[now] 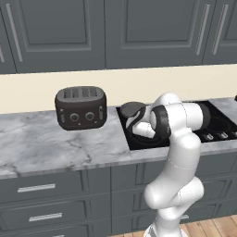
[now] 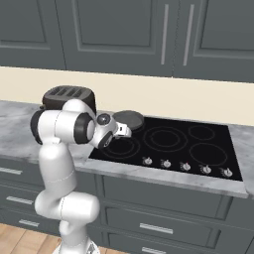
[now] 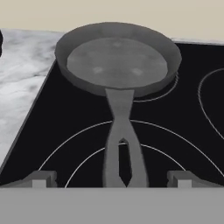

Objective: Move the pot and pan from the stove into the sink.

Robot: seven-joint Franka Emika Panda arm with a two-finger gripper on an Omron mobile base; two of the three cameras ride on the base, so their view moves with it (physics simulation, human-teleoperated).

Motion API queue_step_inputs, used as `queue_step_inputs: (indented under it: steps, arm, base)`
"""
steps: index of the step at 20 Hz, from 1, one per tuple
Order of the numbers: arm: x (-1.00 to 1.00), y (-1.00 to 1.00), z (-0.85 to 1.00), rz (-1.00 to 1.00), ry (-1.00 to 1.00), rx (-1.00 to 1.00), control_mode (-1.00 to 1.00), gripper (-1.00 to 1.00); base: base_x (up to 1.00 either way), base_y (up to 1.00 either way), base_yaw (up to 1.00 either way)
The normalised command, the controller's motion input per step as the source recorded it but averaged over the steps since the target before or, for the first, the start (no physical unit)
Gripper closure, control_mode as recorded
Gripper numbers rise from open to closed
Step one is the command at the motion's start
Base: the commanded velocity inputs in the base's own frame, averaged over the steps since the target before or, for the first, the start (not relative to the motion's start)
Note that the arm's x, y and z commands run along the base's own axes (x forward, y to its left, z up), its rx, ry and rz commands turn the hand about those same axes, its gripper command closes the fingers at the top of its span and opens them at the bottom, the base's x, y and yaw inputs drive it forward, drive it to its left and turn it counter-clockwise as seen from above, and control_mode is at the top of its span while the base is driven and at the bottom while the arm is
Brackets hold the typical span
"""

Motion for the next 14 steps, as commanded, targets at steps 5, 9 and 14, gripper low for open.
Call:
queue_step_inputs:
  steps: [5, 9, 14]
  arm:
    - [0.05, 0.00, -0.08, 0.00, -0.02, 0.00, -1.00, 1.00]
    - [0.03, -0.01, -0.08, 0.00, -0.02, 0.00, -1.00, 1.00]
    - [0.02, -0.03, -0.05, 0.00, -0.01, 0.00, -1.00, 1.00]
  base:
    - [0.00, 0.00, 0.00]
    - [0.00, 0.00, 0.00]
    - [0.00, 0.00, 0.00]
